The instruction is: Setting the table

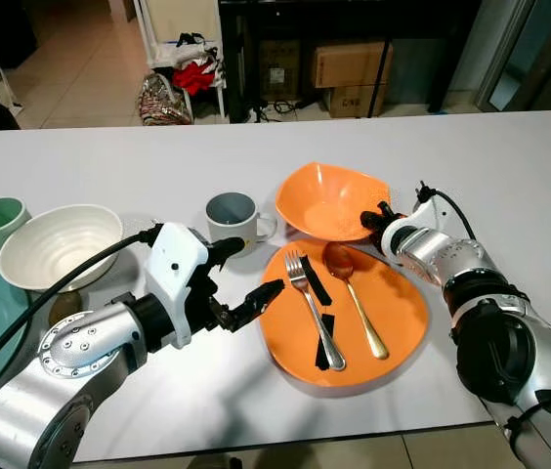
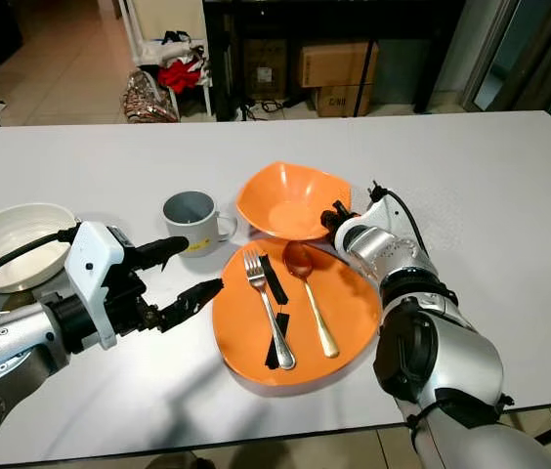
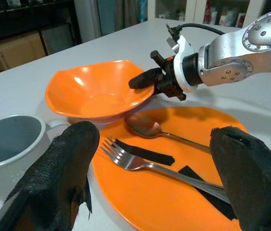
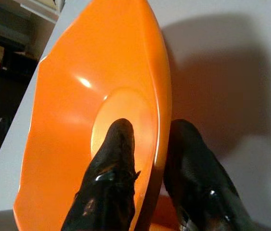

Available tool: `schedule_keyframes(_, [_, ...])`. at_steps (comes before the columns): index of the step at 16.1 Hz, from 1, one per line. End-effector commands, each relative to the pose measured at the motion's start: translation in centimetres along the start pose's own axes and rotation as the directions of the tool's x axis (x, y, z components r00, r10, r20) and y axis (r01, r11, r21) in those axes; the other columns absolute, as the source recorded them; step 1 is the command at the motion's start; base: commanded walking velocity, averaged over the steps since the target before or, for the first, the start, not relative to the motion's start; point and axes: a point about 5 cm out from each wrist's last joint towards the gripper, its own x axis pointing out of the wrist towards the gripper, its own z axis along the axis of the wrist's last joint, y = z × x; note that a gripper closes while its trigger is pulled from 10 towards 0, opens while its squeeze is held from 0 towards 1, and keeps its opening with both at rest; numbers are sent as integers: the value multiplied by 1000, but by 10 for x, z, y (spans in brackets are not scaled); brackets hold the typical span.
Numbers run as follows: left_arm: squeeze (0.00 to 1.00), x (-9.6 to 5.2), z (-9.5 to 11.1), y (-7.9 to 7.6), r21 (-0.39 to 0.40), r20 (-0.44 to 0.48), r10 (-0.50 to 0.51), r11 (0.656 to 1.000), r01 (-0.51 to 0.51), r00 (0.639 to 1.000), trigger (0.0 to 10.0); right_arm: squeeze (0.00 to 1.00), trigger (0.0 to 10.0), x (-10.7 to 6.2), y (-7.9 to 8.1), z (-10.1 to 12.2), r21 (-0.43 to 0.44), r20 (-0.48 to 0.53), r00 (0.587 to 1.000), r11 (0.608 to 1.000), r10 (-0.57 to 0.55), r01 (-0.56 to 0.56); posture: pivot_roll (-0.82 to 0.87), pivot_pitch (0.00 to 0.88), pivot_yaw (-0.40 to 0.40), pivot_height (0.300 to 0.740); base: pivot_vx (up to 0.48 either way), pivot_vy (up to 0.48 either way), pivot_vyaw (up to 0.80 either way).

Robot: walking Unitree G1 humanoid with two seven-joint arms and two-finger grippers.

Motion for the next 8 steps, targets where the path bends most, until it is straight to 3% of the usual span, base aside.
schedule_keyframes(1, [0,2,2,0,7,10,-8,1000,8,1000,10000,1000,10000,-4,-1,8,-3,11,1000,1000,14,-14,50,0,31,740,0,0,0])
schedule_keyframes(4, [0,2,3,0,2,24,-1,1000,1,1000,10000,1000,10000,-19,-4,19,-45,5,997,996,82,-82,34,0,44,740,0,0,0])
schedule_keyframes(8, [0,6,-5,4,-47,48,98,994,-96,994,10000,1000,10000,-62,-8,22,-155,61,985,976,164,-153,5,0,61,740,0,0,0])
